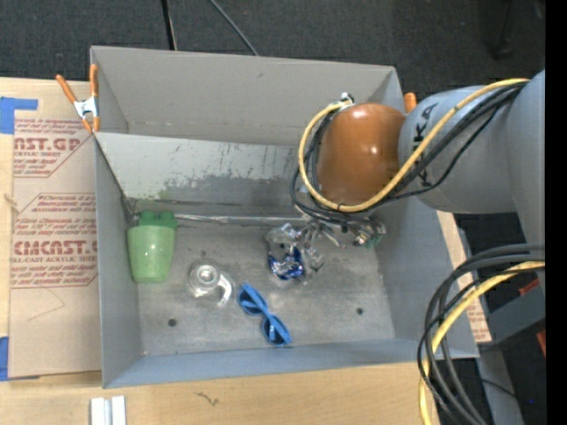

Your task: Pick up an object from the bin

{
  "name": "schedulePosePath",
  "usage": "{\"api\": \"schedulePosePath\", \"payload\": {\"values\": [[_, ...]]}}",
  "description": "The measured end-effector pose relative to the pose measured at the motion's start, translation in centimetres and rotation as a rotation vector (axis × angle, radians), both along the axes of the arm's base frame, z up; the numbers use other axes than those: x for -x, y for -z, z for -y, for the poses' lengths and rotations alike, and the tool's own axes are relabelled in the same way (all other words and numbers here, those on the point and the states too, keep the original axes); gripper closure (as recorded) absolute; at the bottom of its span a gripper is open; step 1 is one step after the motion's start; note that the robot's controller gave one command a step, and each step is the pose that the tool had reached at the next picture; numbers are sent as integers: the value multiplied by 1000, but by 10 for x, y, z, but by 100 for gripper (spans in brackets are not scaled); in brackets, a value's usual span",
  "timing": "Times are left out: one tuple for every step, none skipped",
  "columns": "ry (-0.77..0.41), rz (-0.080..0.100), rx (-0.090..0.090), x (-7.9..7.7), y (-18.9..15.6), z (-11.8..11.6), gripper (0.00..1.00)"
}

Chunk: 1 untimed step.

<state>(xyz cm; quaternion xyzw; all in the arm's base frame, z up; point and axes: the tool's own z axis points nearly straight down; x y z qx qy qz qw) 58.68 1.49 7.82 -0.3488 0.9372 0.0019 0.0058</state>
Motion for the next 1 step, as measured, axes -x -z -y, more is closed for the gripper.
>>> {"api": "schedulePosePath", "payload": {"values": [[-228, 2, 9, 35, -215, 3, 100]]}}
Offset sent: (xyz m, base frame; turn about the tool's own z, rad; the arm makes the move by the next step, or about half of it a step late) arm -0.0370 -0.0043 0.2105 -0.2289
